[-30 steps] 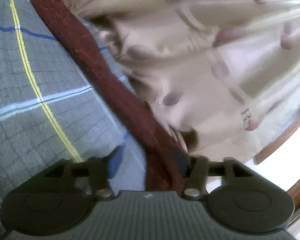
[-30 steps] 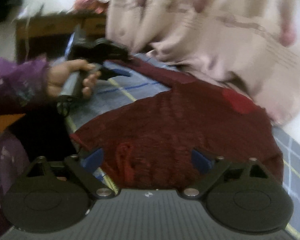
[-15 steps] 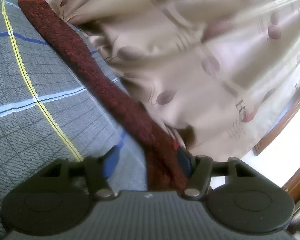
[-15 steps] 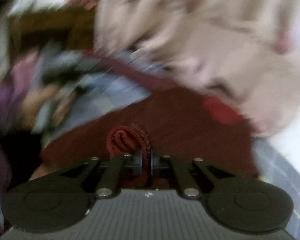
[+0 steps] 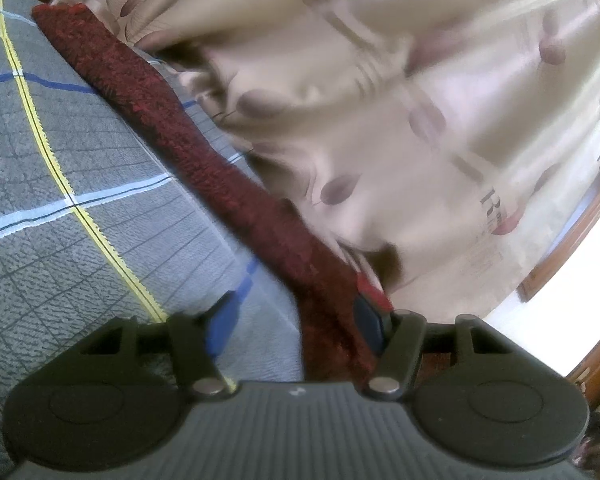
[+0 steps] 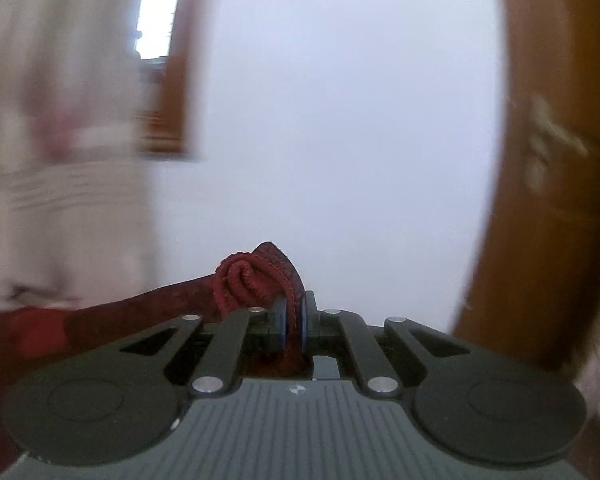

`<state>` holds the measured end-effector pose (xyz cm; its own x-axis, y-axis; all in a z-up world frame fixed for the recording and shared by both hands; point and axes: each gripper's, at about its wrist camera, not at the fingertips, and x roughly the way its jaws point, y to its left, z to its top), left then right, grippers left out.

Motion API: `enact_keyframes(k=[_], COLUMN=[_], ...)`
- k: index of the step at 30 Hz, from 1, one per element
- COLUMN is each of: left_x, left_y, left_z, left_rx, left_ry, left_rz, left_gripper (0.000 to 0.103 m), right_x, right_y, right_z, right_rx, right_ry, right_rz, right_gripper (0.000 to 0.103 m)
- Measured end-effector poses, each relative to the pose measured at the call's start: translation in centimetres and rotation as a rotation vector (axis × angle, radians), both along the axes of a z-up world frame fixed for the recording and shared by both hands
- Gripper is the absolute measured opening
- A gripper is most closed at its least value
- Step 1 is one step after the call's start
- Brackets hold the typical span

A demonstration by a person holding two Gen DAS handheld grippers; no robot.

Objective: Fold small clothes

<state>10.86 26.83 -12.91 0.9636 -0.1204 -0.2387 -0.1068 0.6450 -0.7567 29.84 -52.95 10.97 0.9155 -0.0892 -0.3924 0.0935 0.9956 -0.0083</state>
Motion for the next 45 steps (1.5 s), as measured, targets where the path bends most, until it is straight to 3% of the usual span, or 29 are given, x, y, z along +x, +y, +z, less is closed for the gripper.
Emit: enact_keyframes(k=[3, 9, 11, 13, 15, 16, 17, 19, 22, 25, 29, 30, 32, 33, 34, 35, 36, 37, 38, 40, 45], left_x=[0.2, 0.7, 1.1, 1.2, -0.2, -1.1, -2.1, -3.9, -5.9, -7.1, -7.7, -7.7, -7.9, -7.7, -7.6, -7.7, -7.6, -7.4, -7.3, -7.8, -9.2], left_y=[-0.2, -0.6, -1.0, -1.5, -2.1, -2.4, -2.8, -3.8, -5.2, -6.0, -7.6, -8.0, -8.6, -8.7, -8.6, -8.4, -8.3, -8.2, -8.1, -7.8, -5.9], left_z=[0.1, 0.2, 0.7, 1.6, 2.4, 2.8, 3.2, 3.9, 3.5, 2.0, 1.1, 0.9, 0.7, 0.5, 0.3, 0.0, -0.4, -0.9, -1.2, -1.2, 4.1], left_rx=[0.016, 0.056, 0.083, 0.108, 0.064, 0.047, 0.044, 0.063, 0.064, 0.01, -0.048, -0.06, -0.049, -0.066, -0.095, -0.124, -0.149, -0.163, -0.172, -0.182, -0.096], left_ry=[0.014, 0.047, 0.093, 0.152, 0.139, 0.132, 0.135, 0.151, 0.222, 0.264, 0.238, 0.235, 0.207, 0.199, 0.195, 0.19, 0.198, 0.238, 0.274, 0.265, 0.151], left_rz=[0.003, -0.011, -0.03, -0.091, -0.153, -0.173, -0.194, -0.241, -0.324, -0.39, -0.474, -0.487, -0.484, -0.495, -0.504, -0.496, -0.489, -0.491, -0.475, -0.442, -0.395], left_gripper=[0.063, 0.066, 0.067, 0.067, 0.067, 0.071, 0.074, 0.079, 0.079, 0.079, 0.086, 0.086, 0.089, 0.089, 0.088, 0.085, 0.053, 0.009, 0.01, 0.01, 0.01], right_x=[3.1, 8.7, 8.9, 6.9, 4.3, 2.6, 0.6, -4.5, -11.1, -14.3, -15.2, -15.3, -15.2, -15.0, -15.1, -15.1, -14.6, -14.8, -14.8, -15.3, -17.7], right_y=[-4.9, -10.5, -11.4, -10.8, -7.7, -5.6, -3.4, 2.0, 9.1, 13.2, 13.5, 14.0, 13.7, 14.2, 14.3, 14.0, 13.3, 12.7, 12.4, 12.2, 11.3], right_z=[-3.6, -12.1, -14.3, -15.5, -16.3, -16.6, -17.1, -18.4, -19.7, -21.3, -22.8, -22.7, -23.3, -23.8, -24.0, -24.1, -24.7, -25.2, -25.5, -25.9, -24.3], right_rx=[0.04, 0.086, 0.198, 0.377, 0.478, 0.518, 0.563, 0.577, 0.501, 0.43, 0.496, 0.5, 0.555, 0.582, 0.594, 0.627, 0.701, 0.757, 0.792, 0.843, 0.991], right_ry=[0.041, 0.133, 0.129, 0.079, 0.123, 0.164, 0.203, 0.289, 0.401, 0.478, 0.43, 0.429, 0.453, 0.469, 0.465, 0.476, 0.492, 0.498, 0.5, 0.496, 0.425], right_rz=[-0.098, -0.232, -0.265, -0.174, 0.026, 0.139, 0.257, 0.463, 0.589, 0.583, 0.525, 0.521, 0.557, 0.558, 0.539, 0.527, 0.511, 0.499, 0.49, 0.466, 0.447], right_gripper=[0.006, 0.001, 0.005, 0.015, 0.02, 0.038, 0.069, 0.095, 0.092, 0.089, 0.087, 0.082, 0.044, 0.038, 0.025, 0.019, 0.018, 0.015, 0.015, 0.015, 0.015])
